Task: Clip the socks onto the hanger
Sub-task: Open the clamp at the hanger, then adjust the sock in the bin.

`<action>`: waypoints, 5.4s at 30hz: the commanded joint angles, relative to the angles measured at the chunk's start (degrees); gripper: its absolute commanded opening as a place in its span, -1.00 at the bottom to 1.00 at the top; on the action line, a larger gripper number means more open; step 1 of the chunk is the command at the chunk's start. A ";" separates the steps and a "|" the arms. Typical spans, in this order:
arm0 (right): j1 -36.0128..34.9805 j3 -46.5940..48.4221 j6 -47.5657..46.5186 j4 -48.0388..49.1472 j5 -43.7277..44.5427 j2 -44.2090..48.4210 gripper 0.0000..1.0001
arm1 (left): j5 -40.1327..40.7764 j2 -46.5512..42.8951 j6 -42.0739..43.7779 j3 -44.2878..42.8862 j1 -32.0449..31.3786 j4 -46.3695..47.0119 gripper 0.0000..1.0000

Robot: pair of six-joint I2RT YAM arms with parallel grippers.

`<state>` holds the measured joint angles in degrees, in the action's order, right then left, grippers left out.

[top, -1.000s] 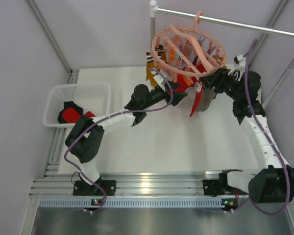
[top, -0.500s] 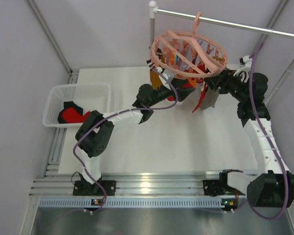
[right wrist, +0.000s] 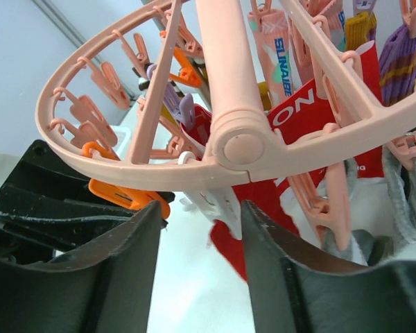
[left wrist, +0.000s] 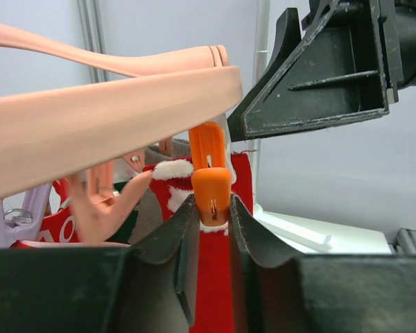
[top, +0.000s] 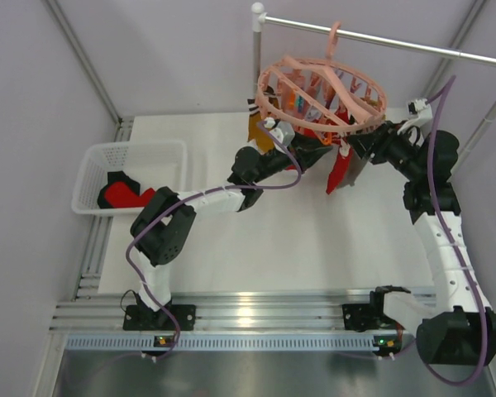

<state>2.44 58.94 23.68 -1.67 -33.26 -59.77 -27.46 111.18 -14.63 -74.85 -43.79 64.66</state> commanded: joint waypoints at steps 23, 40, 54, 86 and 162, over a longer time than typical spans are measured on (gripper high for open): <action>-4.19 -7.78 -16.29 16.16 -10.69 5.45 0.04 | 0.66 -1.93 6.55 0.58 -2.09 -2.00 -1.00; -12.28 -16.48 -17.26 33.93 0.73 4.05 0.05 | 1.36 -1.66 9.01 -0.12 -3.49 -4.28 -1.00; -15.97 -16.14 -23.15 34.89 11.28 2.02 -0.03 | 1.36 -1.23 10.24 -1.53 -4.37 -7.27 -1.00; -15.62 -8.75 -11.03 21.63 15.59 1.06 -1.00 | -12.44 -34.35 11.61 -0.37 31.19 -85.05 0.42; -15.53 -6.99 -13.58 18.28 16.20 -2.37 -1.00 | -8.47 5.53 57.00 -29.82 55.31 -112.04 -1.00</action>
<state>-12.97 50.04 10.55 15.84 -17.19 -61.69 -32.95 113.86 44.53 -104.51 12.84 -51.13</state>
